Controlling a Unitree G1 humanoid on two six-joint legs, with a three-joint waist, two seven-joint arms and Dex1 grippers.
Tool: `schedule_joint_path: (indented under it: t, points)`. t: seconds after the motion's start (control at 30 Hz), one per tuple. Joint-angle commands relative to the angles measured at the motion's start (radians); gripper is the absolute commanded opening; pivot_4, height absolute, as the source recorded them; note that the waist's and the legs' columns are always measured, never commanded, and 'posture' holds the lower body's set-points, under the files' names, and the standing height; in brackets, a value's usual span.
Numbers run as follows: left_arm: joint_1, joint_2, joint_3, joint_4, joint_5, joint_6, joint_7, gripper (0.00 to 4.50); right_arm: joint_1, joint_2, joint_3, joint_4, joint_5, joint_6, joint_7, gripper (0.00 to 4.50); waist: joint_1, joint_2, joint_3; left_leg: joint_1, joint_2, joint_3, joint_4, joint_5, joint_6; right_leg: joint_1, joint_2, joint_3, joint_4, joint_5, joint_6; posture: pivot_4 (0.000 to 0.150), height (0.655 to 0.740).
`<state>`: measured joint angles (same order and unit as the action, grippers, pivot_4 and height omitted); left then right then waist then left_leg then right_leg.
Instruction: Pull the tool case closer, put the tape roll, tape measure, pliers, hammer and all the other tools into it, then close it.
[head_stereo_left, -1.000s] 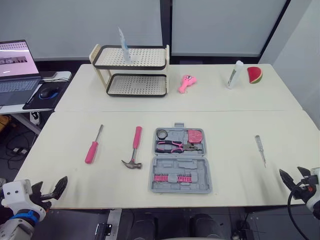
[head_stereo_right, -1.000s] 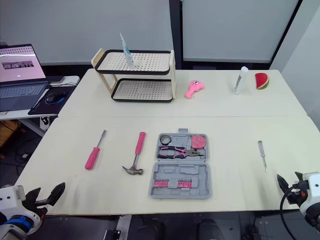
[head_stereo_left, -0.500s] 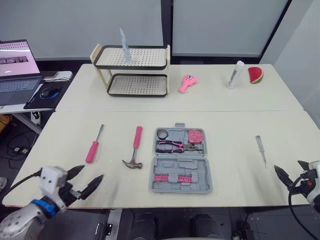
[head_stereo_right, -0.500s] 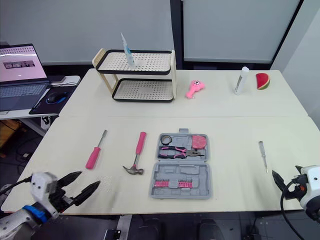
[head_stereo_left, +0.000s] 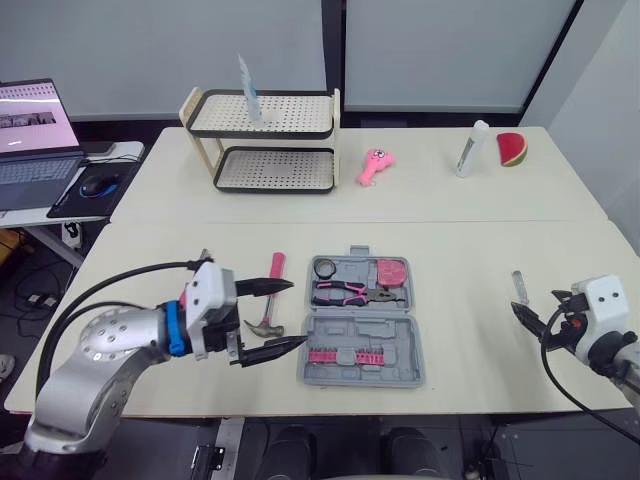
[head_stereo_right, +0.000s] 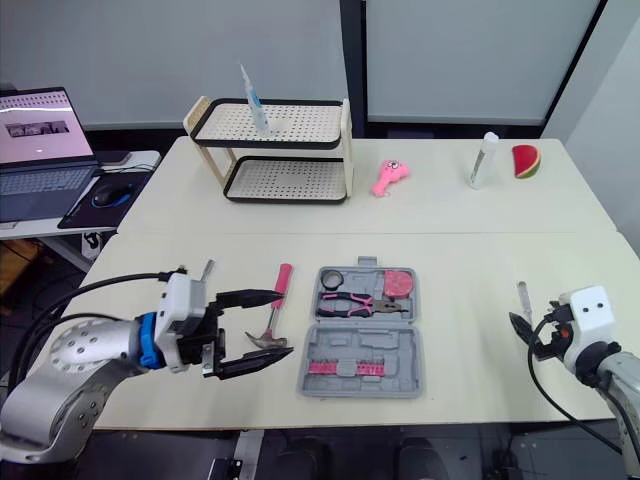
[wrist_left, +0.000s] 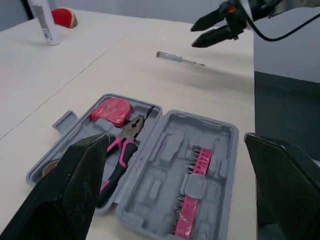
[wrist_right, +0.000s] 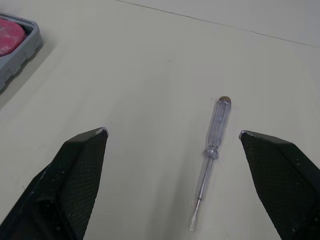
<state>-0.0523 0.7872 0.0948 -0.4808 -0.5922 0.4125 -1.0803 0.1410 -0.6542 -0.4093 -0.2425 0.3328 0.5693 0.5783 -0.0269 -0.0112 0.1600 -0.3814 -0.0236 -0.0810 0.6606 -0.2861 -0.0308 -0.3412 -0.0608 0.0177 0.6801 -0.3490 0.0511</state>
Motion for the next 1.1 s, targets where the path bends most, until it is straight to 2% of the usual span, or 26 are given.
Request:
schedule_joint_path:
  t: [0.03, 0.5, 0.7, 0.8, 0.93, 1.1]
  points:
    - [-0.062, 0.012, -0.047, -0.024, -0.014, 0.025, -0.02, 4.5, -0.029, -0.024, 0.015, 0.045, -0.026, 0.007, -0.014, 4.48, 0.0, 0.0, 0.0, 0.0, 0.0, 0.0, 0.0, 0.0, 0.0, 0.0, 0.0, 0.0, 0.0, 0.0, 0.0, 0.15, 0.7356]
    - [-0.186, -0.038, -0.153, -0.03, -0.022, 0.079, -0.014, 4.5, -0.332, 0.028, 0.141, 0.42, -0.162, 0.021, -0.187, 4.48, -0.004, 0.0, 0.001, 0.0, 0.001, 0.001, 0.001, 0.0, 0.0, -0.001, 0.001, 0.0, 0.0, 0.0, 0.0, 0.15, 0.7356]
    - [-0.223, -0.05, -0.16, -0.034, -0.028, 0.115, 0.0, 4.5, -0.38, 0.039, 0.157, 0.523, -0.173, 0.001, -0.197, 4.48, -0.003, 0.0, 0.001, -0.001, 0.001, 0.002, 0.001, 0.0, 0.0, -0.001, 0.001, 0.0, 0.0, 0.0, 0.0, 0.15, 0.7356]
    - [-0.228, -0.049, -0.161, -0.043, -0.033, 0.13, 0.01, 4.5, -0.383, 0.045, 0.146, 0.532, -0.164, 0.005, -0.197, 3.88, -0.003, 0.0, 0.001, -0.001, 0.001, 0.002, 0.001, 0.0, 0.0, -0.001, 0.001, 0.0, 0.0, 0.0, 0.0, 0.15, 0.7356]
    - [-0.24, -0.05, -0.165, -0.054, -0.04, 0.149, 0.025, 4.5, -0.382, 0.058, 0.133, 0.539, -0.152, 0.011, -0.208, 2.56, -0.003, 0.0, 0.001, 0.0, 0.001, 0.001, 0.001, 0.0, 0.0, -0.001, 0.001, 0.0, 0.001, 0.0, 0.0, 0.15, 0.7356]
    - [-0.254, -0.055, -0.17, -0.059, -0.043, 0.164, 0.039, 4.5, -0.371, 0.069, 0.128, 0.541, -0.148, 0.007, -0.22, 1.82, -0.003, 0.0, 0.001, 0.0, 0.001, 0.001, 0.001, 0.0, 0.0, -0.001, 0.001, 0.0, 0.001, 0.0, 0.0, 0.15, 0.7356]
